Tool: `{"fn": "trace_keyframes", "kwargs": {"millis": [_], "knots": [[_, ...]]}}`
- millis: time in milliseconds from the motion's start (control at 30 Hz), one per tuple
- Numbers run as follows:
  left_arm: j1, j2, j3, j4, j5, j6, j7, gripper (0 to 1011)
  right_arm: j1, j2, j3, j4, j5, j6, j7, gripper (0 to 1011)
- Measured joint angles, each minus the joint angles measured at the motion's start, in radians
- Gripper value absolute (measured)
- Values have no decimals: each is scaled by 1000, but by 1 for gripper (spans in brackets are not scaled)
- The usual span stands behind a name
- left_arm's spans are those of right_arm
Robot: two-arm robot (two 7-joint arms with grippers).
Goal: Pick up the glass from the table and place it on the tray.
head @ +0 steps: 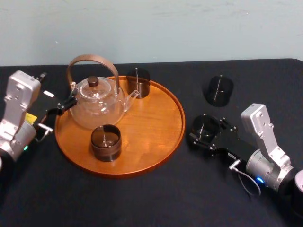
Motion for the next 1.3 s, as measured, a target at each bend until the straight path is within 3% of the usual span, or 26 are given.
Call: {"fn": "trace_keyframes", "kwargs": {"millis": [267, 567, 1033, 1300], "knots": [[0, 0, 0, 0, 0, 0, 0, 1010, -1, 1, 0, -1, 0, 0, -1, 916], [0, 0, 0, 0, 0, 0, 0, 1010, -10, -14, 29, -2, 36, 7, 31, 916], [0, 0, 0, 0, 0, 0, 0, 1010, -38, 5, 42, -124, 22, -3, 39, 916], [0, 0, 0, 0, 0, 0, 0, 1010, -19, 0, 11, -163, -19, 9, 39, 916]]}}
